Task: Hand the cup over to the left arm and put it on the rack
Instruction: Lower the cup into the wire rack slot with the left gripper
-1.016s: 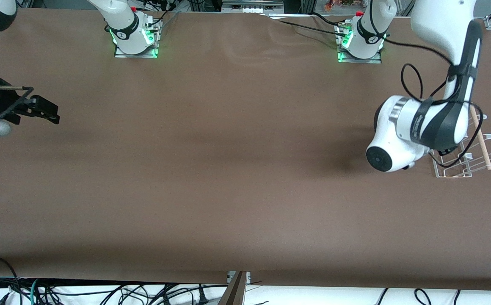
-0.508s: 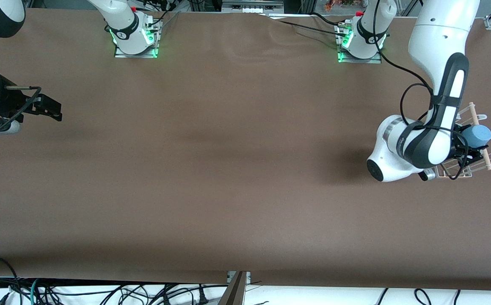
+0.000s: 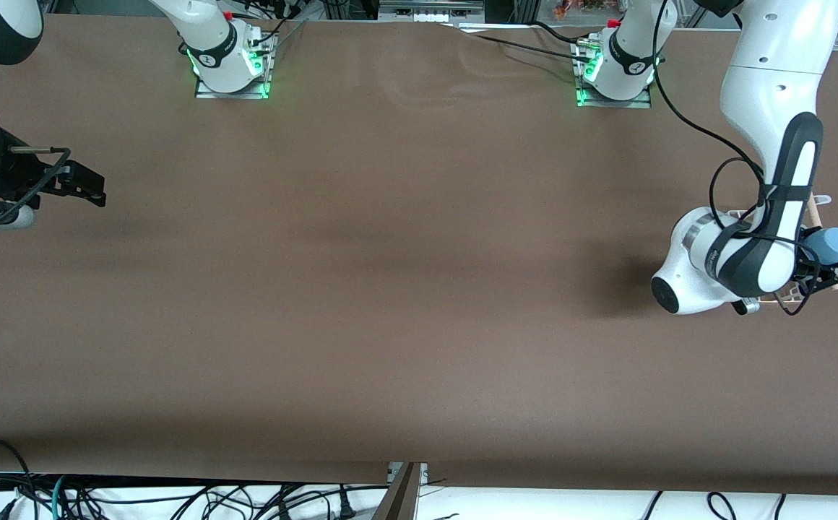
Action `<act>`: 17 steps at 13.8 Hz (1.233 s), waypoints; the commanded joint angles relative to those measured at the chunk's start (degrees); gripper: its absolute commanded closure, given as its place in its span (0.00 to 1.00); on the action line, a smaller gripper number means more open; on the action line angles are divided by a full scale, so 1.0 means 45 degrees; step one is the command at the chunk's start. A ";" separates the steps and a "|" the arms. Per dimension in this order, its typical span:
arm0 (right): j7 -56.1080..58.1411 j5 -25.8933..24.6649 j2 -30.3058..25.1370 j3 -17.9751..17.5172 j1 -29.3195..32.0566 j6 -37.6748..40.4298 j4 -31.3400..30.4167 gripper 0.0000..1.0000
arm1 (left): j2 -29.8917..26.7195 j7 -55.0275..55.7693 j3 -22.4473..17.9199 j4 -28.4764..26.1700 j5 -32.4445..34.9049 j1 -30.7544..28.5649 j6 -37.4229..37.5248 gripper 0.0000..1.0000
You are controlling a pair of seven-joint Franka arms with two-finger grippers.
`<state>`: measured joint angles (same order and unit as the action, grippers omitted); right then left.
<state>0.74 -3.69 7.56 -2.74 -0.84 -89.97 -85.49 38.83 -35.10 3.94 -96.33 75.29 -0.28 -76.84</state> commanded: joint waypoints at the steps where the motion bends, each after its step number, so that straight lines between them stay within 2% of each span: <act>1: 0.0246 -0.0059 -0.0098 -0.0075 0.0108 -0.0025 0.0013 0.00 | -0.0073 0.0124 0.0141 -0.0330 0.0613 -0.0445 -0.0675 0.88; 12: 0.0207 -0.0059 -0.0098 -0.0094 0.0108 -0.0064 0.0013 0.00 | 0.0532 0.0473 0.0141 -0.0351 0.0652 -0.0269 -0.0756 0.87; 14: 0.0207 -0.0040 -0.0079 -0.0075 0.0128 -0.0045 0.0013 0.00 | 0.0805 0.0826 0.0141 -0.0351 0.0652 -0.0269 -0.0775 0.84; 15: 0.0207 -0.0059 -0.0098 -0.0075 0.0128 -0.0064 0.0013 0.00 | 0.0922 0.0904 0.0122 -0.0351 0.0652 -0.0250 -0.0911 0.82; 16: 0.0227 -0.0059 -0.0098 -0.0075 0.0128 -0.0065 0.0013 0.00 | 0.0942 0.0905 0.0122 -0.0351 0.0672 -0.0327 -0.1048 0.67; 17: 0.0227 -0.0040 -0.0098 -0.0075 0.0128 -0.0045 0.0013 0.00 | 0.0962 0.0905 0.0122 -0.0370 0.0691 -0.0366 -0.1262 0.66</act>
<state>0.76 -3.69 7.56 -2.74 -0.84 -90.06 -85.47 43.08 -31.75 4.47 -97.65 76.06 -1.52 -81.26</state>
